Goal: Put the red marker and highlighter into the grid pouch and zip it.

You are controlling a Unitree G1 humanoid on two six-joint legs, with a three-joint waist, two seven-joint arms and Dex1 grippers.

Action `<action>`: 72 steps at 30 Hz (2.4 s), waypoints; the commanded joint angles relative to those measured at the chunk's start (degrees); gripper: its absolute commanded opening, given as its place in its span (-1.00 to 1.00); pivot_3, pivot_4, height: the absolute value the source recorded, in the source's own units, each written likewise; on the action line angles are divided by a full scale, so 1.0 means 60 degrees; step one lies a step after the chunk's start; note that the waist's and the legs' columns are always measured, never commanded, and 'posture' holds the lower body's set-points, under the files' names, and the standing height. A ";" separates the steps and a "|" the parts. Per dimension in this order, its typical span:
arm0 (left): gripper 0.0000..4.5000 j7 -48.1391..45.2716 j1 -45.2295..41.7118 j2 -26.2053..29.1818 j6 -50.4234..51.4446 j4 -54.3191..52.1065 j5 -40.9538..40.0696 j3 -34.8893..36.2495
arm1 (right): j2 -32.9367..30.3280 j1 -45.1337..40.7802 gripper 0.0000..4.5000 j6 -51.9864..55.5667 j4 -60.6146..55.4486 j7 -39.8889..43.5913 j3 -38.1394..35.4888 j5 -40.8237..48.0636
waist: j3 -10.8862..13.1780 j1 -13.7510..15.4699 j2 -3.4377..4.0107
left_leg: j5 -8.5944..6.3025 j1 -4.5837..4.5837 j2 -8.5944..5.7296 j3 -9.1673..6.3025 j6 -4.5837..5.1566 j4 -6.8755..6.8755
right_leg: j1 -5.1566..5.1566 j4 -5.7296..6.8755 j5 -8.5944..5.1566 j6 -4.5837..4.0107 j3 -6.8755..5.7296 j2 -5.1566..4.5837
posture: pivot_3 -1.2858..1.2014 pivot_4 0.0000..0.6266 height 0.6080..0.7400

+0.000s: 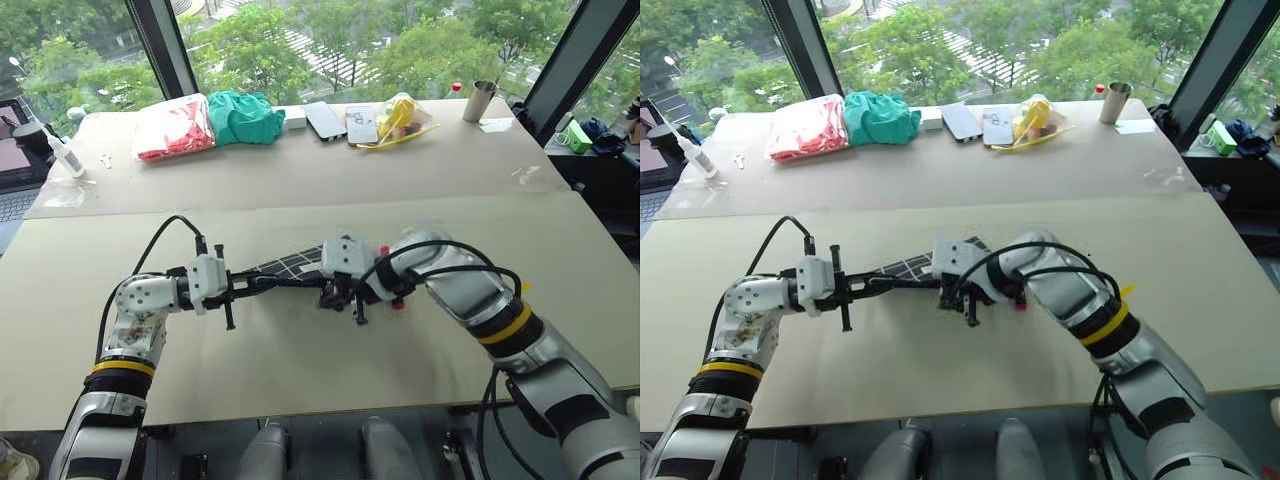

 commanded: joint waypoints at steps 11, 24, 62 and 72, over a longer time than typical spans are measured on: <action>-1.00 0.0080 -0.0148 0.0119 0.0152 -0.0395 -0.0029 0.0065 | 0.0775 -0.0542 -0.99 0.0868 -0.1010 0.0263 -0.1043 0.1350 | 0.0000 0.0024 0.0000 | 0.0000 0.0001 0.0001 -0.0012 -0.0001 0.0000 | 0.0001 0.0006 0.0000 0.0000 -0.0004 0.0000 | 0.03 -0.52 1.00; -1.00 0.0164 -0.0155 0.0008 0.0183 -0.0500 0.0018 0.0003 | 0.0630 -0.0347 -0.17 0.1313 0.0475 -0.0846 -0.1372 0.1026 | 0.0000 0.0010 0.0000 | 0.0003 0.0002 -0.0001 -0.0013 -0.0005 0.0000 | 0.0000 0.0011 0.0000 0.0000 -0.0007 0.0000 | 0.03 -0.52 1.00; -1.00 0.1169 0.1263 -0.0093 0.0860 -0.1463 -0.0853 0.0928 | -0.0807 0.1964 -0.17 -0.0754 0.1745 -0.5437 -0.5083 -0.0037 | 0.0001 0.0021 -0.0002 | -0.0008 0.0016 0.0013 0.0133 0.0016 -0.0005 | 0.0013 -0.0018 0.0000 0.0000 0.0039 -0.0003 | 0.03 -0.52 1.00; -1.00 0.1079 0.1293 -0.0172 0.0733 -0.1300 -0.0817 0.0917 | -0.0760 0.1859 0.15 -0.0235 0.1317 -0.5153 -0.4891 0.0129 | 0.0001 0.0030 -0.0002 | -0.0009 0.0015 0.0013 0.0133 0.0016 -0.0005 | 0.0013 -0.0020 0.0000 0.0000 0.0038 -0.0003 | 0.03 -0.52 1.00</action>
